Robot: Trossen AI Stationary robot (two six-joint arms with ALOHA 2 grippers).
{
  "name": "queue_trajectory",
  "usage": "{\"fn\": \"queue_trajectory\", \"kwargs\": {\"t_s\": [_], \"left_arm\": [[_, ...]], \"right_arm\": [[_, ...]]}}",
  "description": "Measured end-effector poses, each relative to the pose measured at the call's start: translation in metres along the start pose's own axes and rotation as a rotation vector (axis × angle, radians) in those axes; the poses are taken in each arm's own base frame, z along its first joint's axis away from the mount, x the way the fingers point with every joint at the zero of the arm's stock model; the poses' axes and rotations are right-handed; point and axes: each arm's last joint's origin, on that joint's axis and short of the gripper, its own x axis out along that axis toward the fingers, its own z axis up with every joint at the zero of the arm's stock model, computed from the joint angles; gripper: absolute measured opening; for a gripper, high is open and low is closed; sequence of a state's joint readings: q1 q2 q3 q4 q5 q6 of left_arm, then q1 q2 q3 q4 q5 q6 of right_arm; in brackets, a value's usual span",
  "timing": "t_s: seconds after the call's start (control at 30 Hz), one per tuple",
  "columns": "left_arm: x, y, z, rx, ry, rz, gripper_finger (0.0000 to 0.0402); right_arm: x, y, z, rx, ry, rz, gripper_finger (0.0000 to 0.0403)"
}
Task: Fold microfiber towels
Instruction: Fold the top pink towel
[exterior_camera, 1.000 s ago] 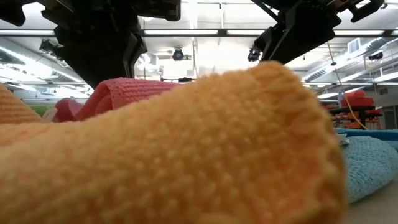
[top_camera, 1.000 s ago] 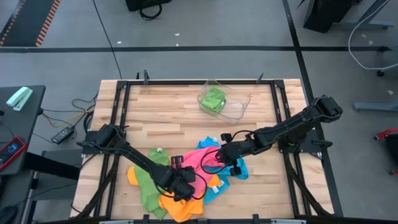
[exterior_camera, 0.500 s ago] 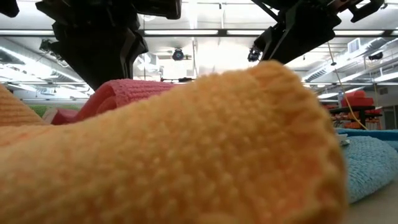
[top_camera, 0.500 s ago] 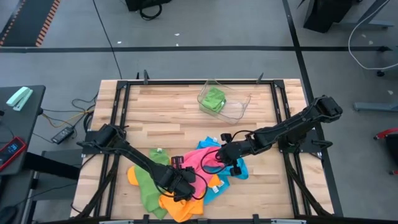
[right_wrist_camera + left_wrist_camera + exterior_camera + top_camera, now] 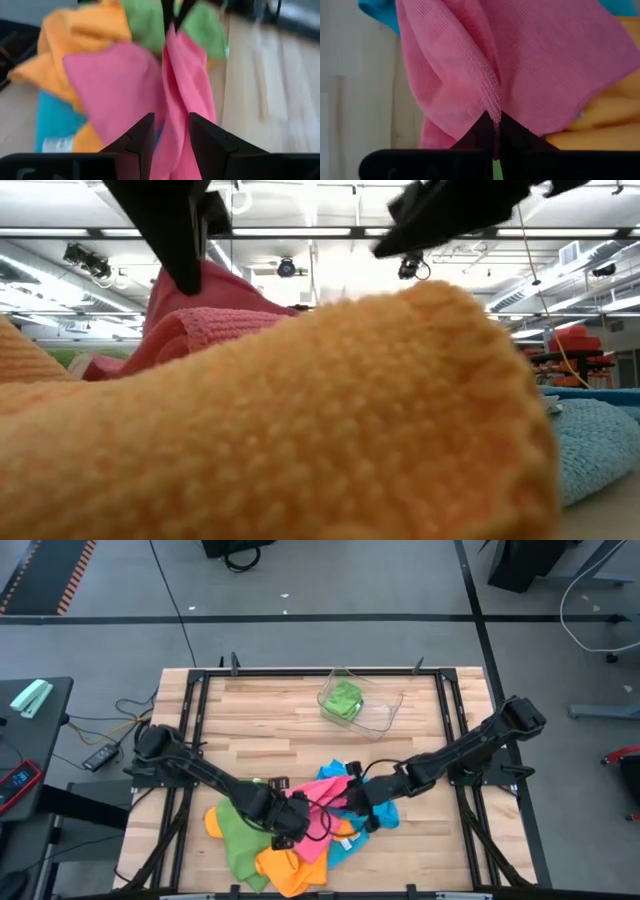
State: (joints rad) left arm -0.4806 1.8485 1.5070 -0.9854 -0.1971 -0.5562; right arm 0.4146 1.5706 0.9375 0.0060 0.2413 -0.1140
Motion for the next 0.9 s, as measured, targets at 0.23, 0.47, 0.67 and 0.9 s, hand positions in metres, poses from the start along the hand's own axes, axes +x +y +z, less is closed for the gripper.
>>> {"fn": "queue_trajectory", "kwargs": {"t_s": [0.23, 0.47, 0.67, 0.9], "left_arm": [[0.000, 0.010, 0.008, -0.025, -0.013, -0.015, 0.0023], [0.000, 0.007, 0.013, -0.065, -0.061, -0.051, 0.0016], [0.000, 0.007, 0.018, -0.109, -0.106, -0.077, 0.0030], [-0.001, 0.005, 0.022, -0.100, -0.148, -0.100, 0.0024]], "right_arm": [[0.029, 0.014, 0.001, -0.050, -0.119, -0.051, 0.0128], [0.051, 0.019, -0.008, -0.038, -0.143, -0.100, 0.0128], [0.060, 0.031, -0.011, -0.134, -0.178, -0.132, 0.0128], [0.059, 0.032, -0.009, -0.183, -0.194, -0.156, 0.0128]]}}
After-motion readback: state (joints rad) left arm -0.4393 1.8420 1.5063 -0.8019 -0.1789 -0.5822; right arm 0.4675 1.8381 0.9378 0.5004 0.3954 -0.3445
